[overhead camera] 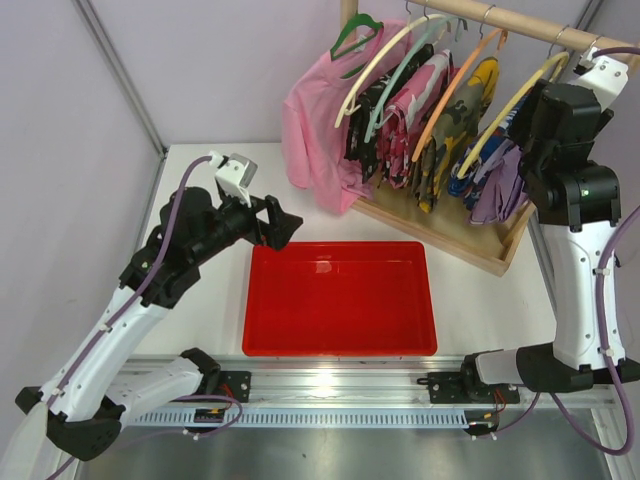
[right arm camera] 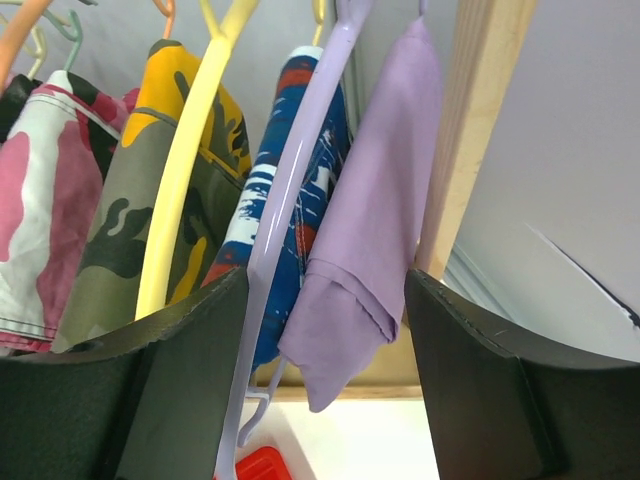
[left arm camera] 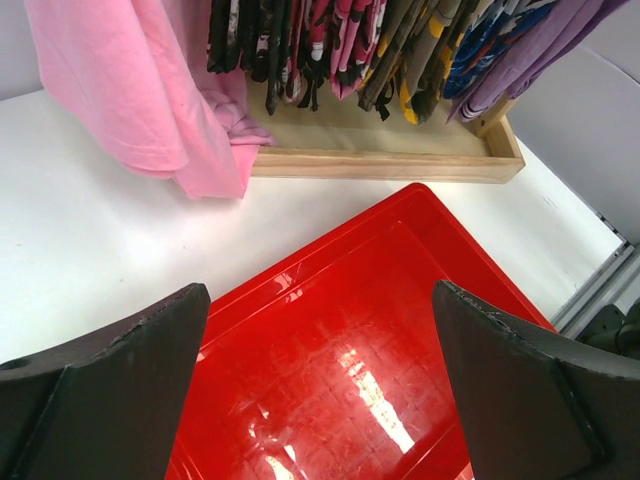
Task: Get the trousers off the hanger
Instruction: Grab a hanger with trousers on it with the right arm
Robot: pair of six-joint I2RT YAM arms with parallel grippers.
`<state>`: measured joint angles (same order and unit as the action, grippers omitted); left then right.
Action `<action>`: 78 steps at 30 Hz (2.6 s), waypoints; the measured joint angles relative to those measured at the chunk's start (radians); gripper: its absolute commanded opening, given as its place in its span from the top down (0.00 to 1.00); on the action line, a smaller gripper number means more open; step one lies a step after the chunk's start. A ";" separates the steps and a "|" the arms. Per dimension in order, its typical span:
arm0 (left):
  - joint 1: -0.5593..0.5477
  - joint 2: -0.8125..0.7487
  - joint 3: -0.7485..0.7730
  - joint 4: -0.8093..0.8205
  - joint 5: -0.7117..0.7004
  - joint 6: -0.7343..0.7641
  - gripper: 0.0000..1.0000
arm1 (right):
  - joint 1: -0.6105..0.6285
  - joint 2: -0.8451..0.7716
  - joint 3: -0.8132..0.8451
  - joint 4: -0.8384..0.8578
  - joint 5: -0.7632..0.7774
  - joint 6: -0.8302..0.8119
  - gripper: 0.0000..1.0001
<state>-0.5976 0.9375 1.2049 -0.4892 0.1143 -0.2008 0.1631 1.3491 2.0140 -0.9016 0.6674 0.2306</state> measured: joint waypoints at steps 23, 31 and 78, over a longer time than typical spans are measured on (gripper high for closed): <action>0.000 0.042 -0.015 0.001 -0.014 0.000 0.00 | -0.070 0.031 -0.103 0.071 -0.022 -0.031 0.40; 0.000 0.046 -0.015 0.000 -0.015 0.000 0.00 | -0.074 0.031 -0.123 0.090 -0.022 -0.050 0.47; 0.000 0.048 -0.035 0.007 -0.038 -0.008 0.01 | -0.057 -0.048 -0.300 0.204 0.024 -0.099 0.69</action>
<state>-0.5976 0.9855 1.1702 -0.4824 0.0765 -0.2089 0.1059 1.3014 1.7142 -0.6979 0.6918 0.1314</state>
